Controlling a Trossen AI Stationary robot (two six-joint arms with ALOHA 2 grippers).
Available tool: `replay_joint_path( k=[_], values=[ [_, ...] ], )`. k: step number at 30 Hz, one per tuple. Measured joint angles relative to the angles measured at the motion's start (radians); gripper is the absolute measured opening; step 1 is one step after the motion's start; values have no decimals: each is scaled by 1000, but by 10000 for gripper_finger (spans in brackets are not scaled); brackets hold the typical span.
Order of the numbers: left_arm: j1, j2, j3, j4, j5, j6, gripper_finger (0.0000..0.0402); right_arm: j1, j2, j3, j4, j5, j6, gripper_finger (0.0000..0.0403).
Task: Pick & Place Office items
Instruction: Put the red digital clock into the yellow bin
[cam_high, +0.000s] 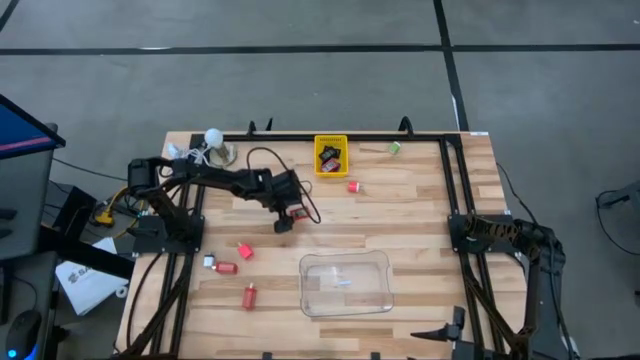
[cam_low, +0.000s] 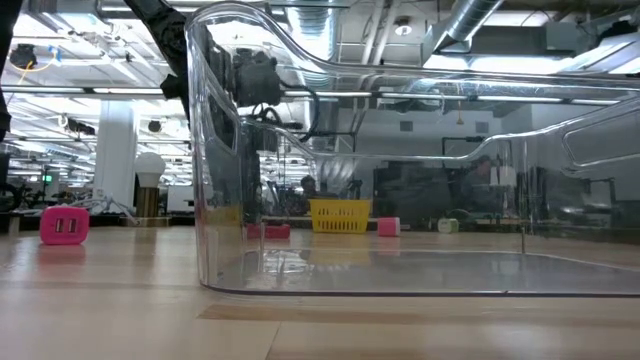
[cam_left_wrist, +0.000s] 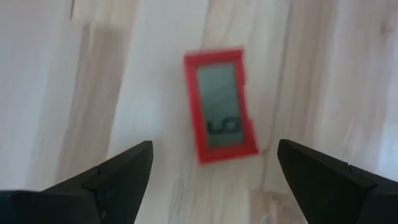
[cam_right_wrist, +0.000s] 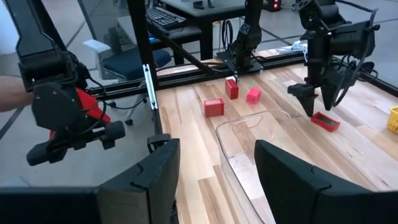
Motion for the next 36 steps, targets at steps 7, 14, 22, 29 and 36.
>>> replay_joint_path(
  k=[7,14,22,29,36],
  values=[
    [16,0,0,32,0,15,342,2,0,0,0,-2,-3,201],
    [15,19,0,36,9,1,360,2,0,0,8,-3,-2,201],
    [16,103,12,76,9,-12,364,2,1,0,8,-3,-3,201],
    [26,131,40,96,-8,-30,288,2,1,0,11,-3,-8,201],
    [30,132,45,83,-1,-29,140,3,1,0,16,-3,-11,201]
  ],
)
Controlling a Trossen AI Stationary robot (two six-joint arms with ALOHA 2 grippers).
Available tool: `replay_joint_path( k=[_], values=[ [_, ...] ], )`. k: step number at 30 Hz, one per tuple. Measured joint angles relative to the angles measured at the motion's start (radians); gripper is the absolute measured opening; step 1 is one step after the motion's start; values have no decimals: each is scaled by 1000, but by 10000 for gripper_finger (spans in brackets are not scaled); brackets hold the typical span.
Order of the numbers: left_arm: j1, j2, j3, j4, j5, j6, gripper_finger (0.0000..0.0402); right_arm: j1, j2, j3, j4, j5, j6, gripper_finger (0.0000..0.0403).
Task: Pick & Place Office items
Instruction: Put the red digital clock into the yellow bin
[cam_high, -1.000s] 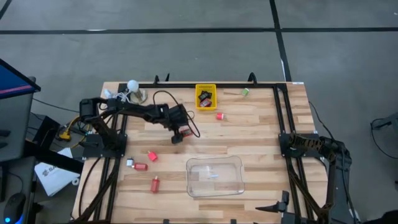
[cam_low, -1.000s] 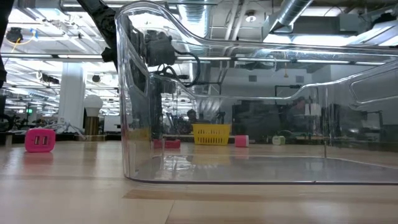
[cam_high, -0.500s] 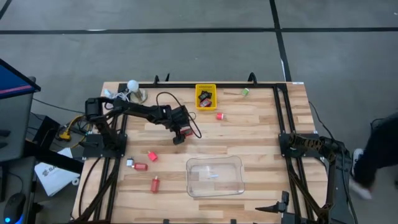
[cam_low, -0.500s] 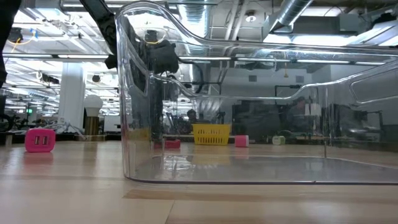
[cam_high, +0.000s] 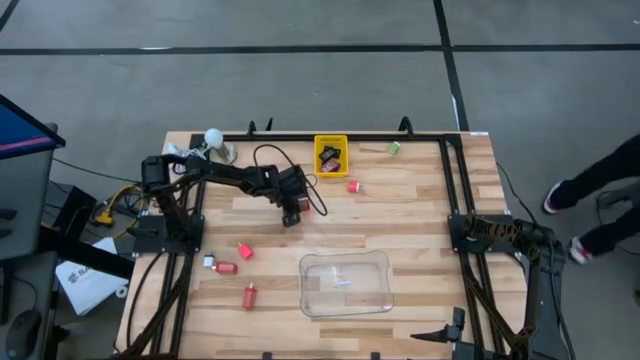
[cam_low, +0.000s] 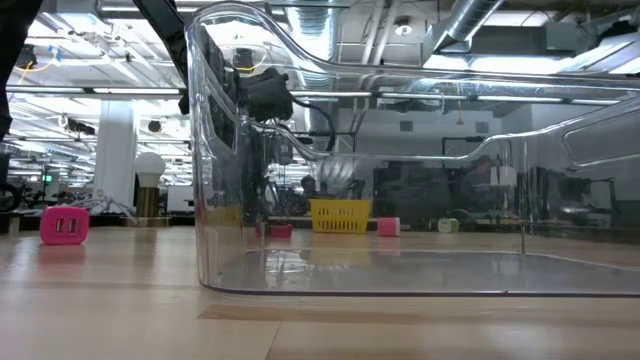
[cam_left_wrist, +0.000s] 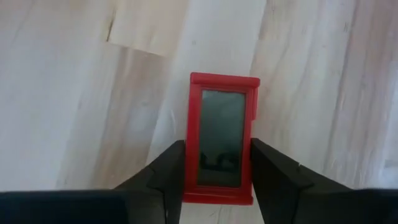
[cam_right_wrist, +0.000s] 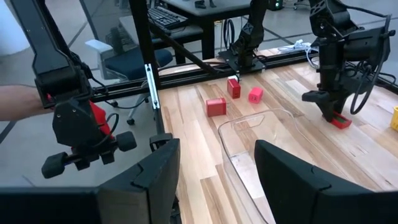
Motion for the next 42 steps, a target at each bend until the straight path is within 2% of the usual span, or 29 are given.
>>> replay_joint_path(
  k=[5,10,15,18,23,33,37,42],
  values=[
    [22,-32,-5,13,40,14,141,0,0,0,-1,0,0,201],
    [47,-140,-4,82,159,37,141,0,0,0,-2,0,0,201],
    [71,-238,20,128,155,60,141,-1,0,0,-6,0,-7,201],
    [89,-249,78,151,167,60,141,-3,0,0,-12,1,-11,201],
    [123,-165,241,119,154,54,141,-3,0,0,-12,3,-30,201],
    [240,179,658,-198,163,86,141,8,0,0,-18,1,-34,201],
    [270,255,723,-263,172,87,141,14,0,0,-18,1,-34,201],
    [277,303,727,-300,179,113,141,7,0,0,-18,6,-34,201]
  ],
)
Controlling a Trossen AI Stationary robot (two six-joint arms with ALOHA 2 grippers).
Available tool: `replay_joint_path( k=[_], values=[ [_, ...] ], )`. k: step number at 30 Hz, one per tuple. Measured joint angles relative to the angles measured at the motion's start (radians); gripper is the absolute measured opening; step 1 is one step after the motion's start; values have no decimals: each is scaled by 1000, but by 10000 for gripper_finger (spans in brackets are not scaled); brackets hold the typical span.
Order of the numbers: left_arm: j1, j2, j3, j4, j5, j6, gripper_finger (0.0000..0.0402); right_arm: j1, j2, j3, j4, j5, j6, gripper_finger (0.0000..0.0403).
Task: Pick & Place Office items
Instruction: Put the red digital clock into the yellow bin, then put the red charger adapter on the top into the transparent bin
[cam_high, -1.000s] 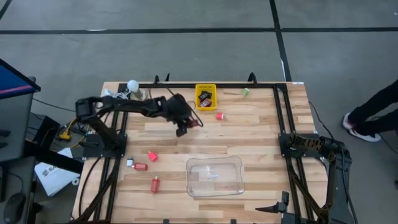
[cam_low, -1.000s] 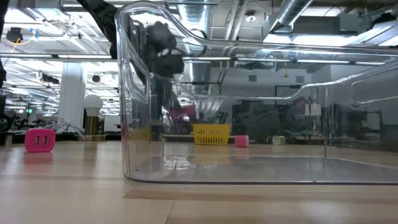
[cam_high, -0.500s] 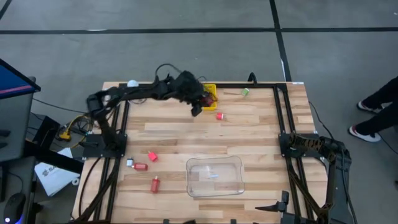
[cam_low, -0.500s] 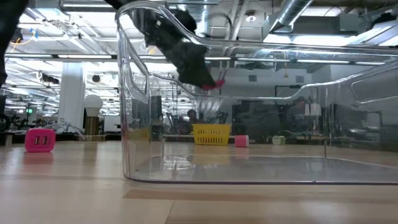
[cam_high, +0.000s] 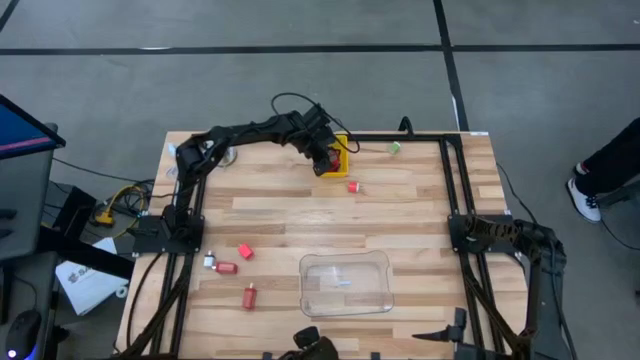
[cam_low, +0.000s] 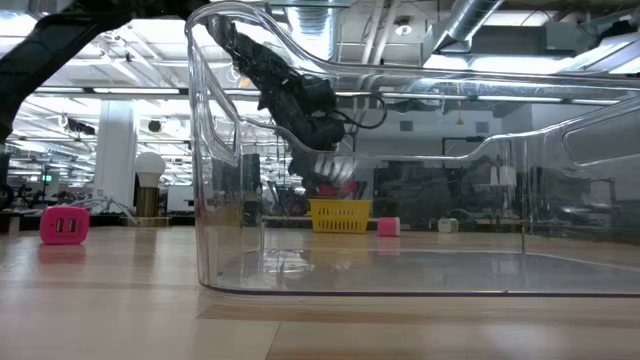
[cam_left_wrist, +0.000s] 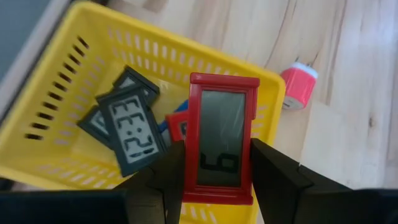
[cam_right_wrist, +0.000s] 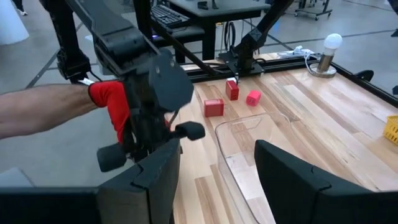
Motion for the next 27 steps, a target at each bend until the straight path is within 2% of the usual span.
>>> replay_joint_path(
  k=[12,20,24,27],
  values=[
    [5,5,0,27,0,21,146,-50,-1,0,-3,-19,0,201],
    [-1,-7,2,72,32,11,246,-43,-1,0,-11,-21,0,201],
    [-3,-23,0,62,32,1,273,-41,-1,0,-10,-21,0,201],
    [-3,-73,-1,13,33,7,279,-40,-1,0,-7,-21,0,201]
  ],
)
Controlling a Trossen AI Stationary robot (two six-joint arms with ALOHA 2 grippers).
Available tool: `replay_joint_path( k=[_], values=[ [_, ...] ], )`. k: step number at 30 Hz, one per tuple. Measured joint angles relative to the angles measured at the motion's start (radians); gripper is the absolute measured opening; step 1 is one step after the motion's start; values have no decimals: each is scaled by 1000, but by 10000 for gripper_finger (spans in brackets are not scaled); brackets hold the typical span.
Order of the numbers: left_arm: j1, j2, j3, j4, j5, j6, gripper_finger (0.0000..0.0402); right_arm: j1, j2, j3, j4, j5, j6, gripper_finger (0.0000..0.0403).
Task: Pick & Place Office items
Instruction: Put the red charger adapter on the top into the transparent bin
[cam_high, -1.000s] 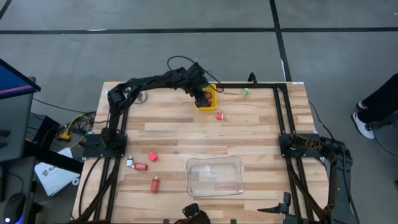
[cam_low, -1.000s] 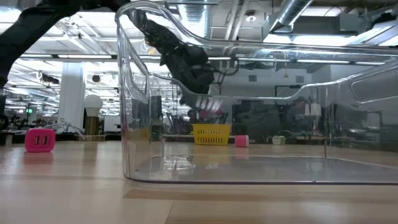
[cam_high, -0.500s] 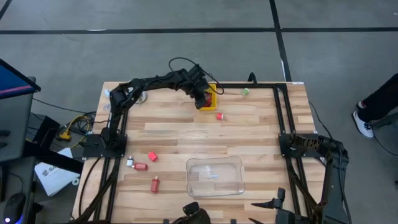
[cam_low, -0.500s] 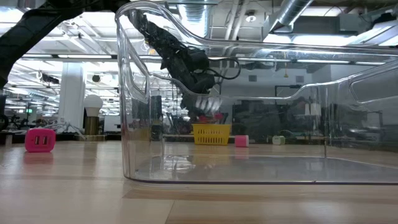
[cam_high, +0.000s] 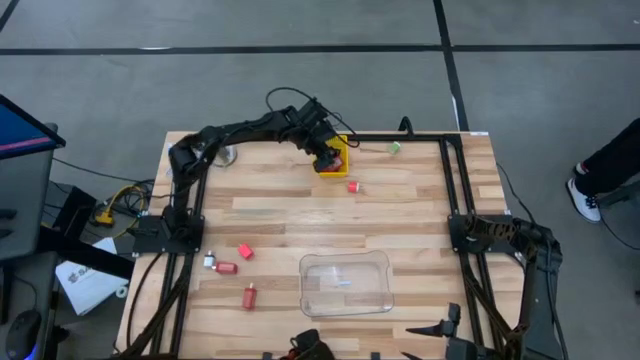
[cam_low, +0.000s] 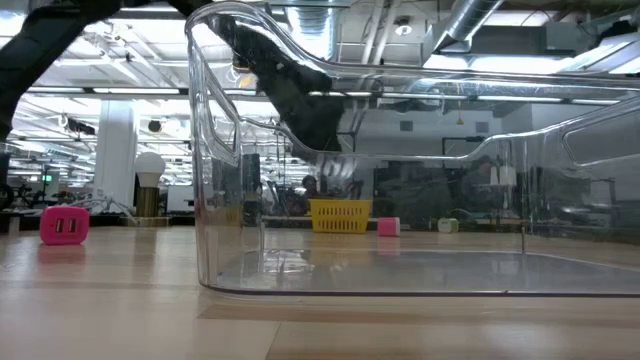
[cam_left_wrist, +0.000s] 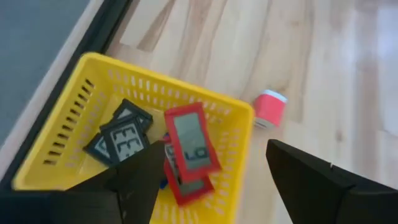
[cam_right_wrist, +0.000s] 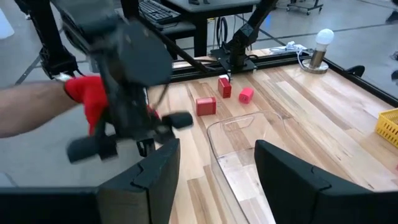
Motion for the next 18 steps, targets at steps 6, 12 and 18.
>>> replay_joint_path(
  k=[6,12,18],
  values=[
    [-14,-209,-62,-181,-4,-16,276,13,0,0,0,1,3,201],
    [-66,-474,-281,-299,-72,-146,264,43,0,0,1,42,0,201],
    [-173,-736,-559,-337,-83,-318,249,66,0,0,1,73,-23,201]
  ],
)
